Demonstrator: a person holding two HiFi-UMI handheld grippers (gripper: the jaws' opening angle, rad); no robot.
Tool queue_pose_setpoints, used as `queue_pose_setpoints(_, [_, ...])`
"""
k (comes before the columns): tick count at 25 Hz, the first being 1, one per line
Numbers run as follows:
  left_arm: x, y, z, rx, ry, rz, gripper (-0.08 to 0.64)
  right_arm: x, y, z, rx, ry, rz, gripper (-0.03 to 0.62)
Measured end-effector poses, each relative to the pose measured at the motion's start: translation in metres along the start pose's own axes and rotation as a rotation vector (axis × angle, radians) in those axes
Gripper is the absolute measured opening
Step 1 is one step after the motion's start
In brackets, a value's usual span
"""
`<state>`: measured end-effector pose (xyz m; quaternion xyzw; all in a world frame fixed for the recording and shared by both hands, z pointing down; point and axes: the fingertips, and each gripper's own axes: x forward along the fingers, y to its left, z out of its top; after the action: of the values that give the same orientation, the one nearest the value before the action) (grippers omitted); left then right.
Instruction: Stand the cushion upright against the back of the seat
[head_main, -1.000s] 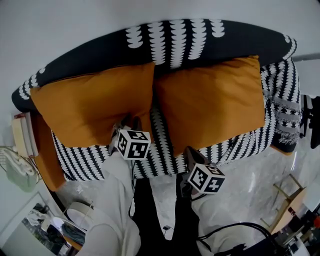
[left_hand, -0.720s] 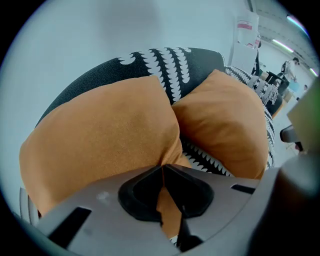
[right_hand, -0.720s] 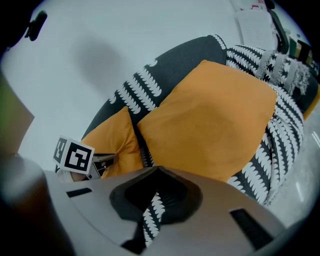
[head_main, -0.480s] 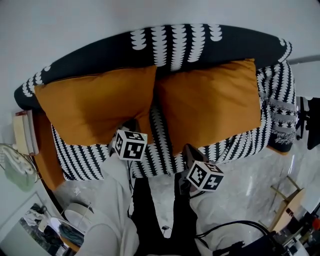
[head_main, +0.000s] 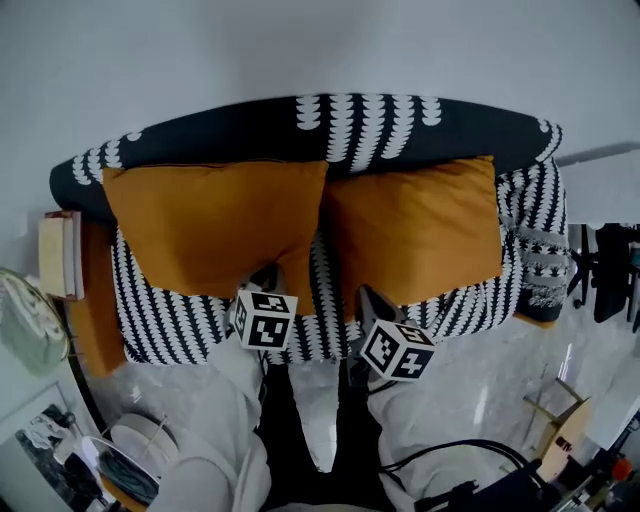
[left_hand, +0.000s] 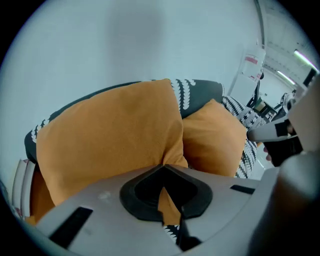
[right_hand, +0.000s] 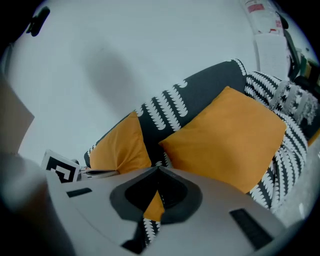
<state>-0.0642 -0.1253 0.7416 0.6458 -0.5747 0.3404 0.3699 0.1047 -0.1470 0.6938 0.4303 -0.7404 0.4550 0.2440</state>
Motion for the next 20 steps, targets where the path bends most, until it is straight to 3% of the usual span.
queue_pose_setpoints(10, [-0.111, 0.025, 0.059, -0.061, -0.192, 0.030, 0.009, -0.056, 0.073, 0.052, -0.076, -0.127, 0.040, 0.061])
queue_pose_setpoints(16, [-0.178, 0.076, 0.079, -0.182, -0.286, 0.107, 0.009, -0.100, 0.113, 0.099, -0.150, -0.226, 0.065, 0.061])
queue_pose_setpoints(20, [-0.217, 0.092, 0.072, -0.270, -0.333, 0.108, 0.008, -0.121, 0.136, 0.109, -0.191, -0.248, 0.082, 0.061])
